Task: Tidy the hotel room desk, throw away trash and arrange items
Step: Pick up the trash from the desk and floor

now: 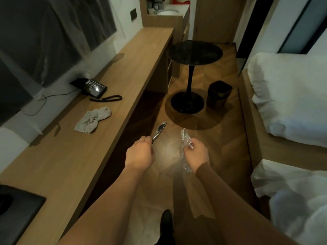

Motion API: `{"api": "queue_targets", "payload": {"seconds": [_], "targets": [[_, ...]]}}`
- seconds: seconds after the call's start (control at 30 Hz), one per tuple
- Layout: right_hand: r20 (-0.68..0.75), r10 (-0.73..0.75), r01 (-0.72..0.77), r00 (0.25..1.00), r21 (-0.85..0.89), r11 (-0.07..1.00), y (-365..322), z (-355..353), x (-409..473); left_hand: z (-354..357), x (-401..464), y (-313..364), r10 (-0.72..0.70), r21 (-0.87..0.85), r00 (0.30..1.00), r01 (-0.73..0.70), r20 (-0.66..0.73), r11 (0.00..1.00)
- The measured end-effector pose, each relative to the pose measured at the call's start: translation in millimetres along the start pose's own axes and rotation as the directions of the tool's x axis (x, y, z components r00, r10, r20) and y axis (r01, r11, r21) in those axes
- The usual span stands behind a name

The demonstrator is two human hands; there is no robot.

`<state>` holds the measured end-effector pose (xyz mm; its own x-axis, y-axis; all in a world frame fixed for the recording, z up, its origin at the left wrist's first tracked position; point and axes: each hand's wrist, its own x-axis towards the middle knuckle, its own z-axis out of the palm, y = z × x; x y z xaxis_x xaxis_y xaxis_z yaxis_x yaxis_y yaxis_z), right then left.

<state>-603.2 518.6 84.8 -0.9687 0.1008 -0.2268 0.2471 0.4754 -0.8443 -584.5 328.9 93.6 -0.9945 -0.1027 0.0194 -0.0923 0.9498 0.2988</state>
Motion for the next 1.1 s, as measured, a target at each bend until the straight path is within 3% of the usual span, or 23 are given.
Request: {"api": "queue_targets", "payload": {"seconds": [0.13, 0.3, 0.43, 0.5, 1.1], "targets": [[0.04, 0.112, -0.112, 0.993, 0.01, 0.994, -24, 1, 74, 12, 79, 7, 0.008, -0.029, 1.0, -0.009, -0.012, 1.0], [-0.062, 0.012, -0.015, 0.998, -0.055, 0.998, -51, -14, 150, 16, 173, 27, 0.057, -0.05, 0.998, -0.059, -0.032, 0.997], [-0.025, 0.087, -0.089, 0.996, -0.061, 0.994, -54, -32, 206, 27, 235, 45, 0.082, -0.042, 0.997, -0.082, 0.003, 0.996], [-0.015, 0.052, -0.053, 0.999, -0.076, 0.996, -50, -42, 241, 36, 269, 55, 0.104, -0.043, 0.994, -0.103, 0.018, 0.994], [-0.116, 0.164, -0.164, 0.98, 0.006, 0.986, -54, -129, 564, 102, 589, 170, 0.182, -0.044, 0.979, -0.178, 0.094, 0.983]]}}
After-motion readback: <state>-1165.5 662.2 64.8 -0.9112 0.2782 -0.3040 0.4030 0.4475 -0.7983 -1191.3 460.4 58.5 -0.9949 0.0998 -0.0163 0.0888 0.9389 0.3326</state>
